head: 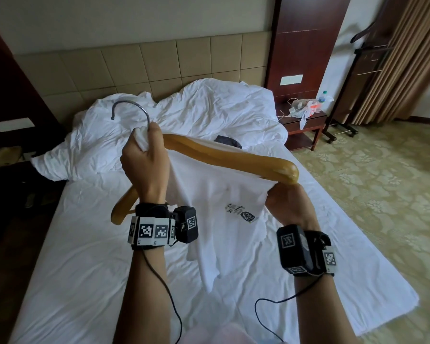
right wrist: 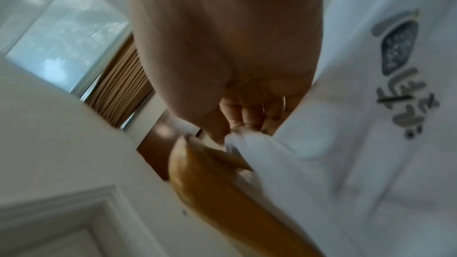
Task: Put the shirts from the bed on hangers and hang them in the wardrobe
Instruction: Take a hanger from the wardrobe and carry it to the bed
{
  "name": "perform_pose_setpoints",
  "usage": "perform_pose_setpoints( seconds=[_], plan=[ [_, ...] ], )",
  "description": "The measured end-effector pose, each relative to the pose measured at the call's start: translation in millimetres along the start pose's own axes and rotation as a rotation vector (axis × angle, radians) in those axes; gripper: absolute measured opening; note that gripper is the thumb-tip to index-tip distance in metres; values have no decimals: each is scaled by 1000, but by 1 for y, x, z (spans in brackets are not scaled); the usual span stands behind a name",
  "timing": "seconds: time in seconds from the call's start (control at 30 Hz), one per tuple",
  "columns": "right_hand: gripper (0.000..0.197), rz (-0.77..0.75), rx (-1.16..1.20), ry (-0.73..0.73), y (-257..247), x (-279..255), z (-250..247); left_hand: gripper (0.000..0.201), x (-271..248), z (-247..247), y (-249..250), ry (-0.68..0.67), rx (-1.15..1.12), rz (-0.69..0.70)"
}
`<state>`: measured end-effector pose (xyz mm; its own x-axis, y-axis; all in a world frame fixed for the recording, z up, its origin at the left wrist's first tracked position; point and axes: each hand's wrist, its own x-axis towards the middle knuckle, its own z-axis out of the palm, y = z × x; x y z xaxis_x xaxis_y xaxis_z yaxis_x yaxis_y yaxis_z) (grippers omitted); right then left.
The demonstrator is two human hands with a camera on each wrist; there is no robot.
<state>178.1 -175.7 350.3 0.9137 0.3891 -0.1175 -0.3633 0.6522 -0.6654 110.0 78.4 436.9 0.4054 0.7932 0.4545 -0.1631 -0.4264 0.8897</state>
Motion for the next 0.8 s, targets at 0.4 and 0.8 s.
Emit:
perform_pose_setpoints(
  seconds=[0.4,0.8],
  plan=[
    [46,-53,-227,-107,-11,-11,-5,42,11,-14,-20,-28,72,12],
    [11,-499,-1027,397,-2,-5,-9,41,-2,-7,-7,12,250,131]
  ],
)
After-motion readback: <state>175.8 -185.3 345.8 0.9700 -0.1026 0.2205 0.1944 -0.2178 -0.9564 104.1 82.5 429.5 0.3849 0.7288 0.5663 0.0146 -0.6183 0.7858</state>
